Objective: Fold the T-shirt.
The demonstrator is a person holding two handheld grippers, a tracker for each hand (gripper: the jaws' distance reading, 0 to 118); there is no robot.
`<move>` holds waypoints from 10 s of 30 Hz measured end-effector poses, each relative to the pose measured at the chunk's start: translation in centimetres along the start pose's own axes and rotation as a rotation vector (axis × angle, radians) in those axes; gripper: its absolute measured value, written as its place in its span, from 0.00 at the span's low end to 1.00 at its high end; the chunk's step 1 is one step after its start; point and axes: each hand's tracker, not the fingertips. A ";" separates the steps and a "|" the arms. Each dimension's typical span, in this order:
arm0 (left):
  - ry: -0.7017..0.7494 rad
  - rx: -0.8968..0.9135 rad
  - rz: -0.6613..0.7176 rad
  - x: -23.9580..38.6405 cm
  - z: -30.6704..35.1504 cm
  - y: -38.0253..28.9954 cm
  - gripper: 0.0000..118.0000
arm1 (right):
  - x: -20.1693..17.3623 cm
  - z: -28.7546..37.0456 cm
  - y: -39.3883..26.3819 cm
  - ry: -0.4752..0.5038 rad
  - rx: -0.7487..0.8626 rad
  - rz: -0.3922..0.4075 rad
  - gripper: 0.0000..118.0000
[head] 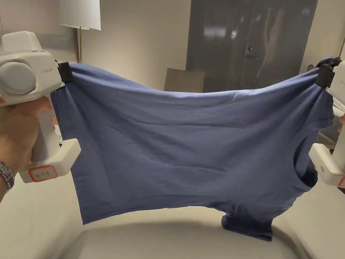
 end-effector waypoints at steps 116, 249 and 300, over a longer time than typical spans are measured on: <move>-0.051 -0.832 -0.122 -18.5 40.4 -30.7 0.07 | 13.0 47.3 -26.5 0.014 -0.879 0.089 0.96; 0.102 -0.927 0.045 -20.4 37.6 -30.0 0.05 | 15.5 40.7 -26.9 -0.060 -1.068 0.022 0.02; -0.006 -0.850 -0.121 -14.1 13.7 -28.4 0.91 | 6.2 33.6 -20.7 -0.047 -0.498 0.087 0.00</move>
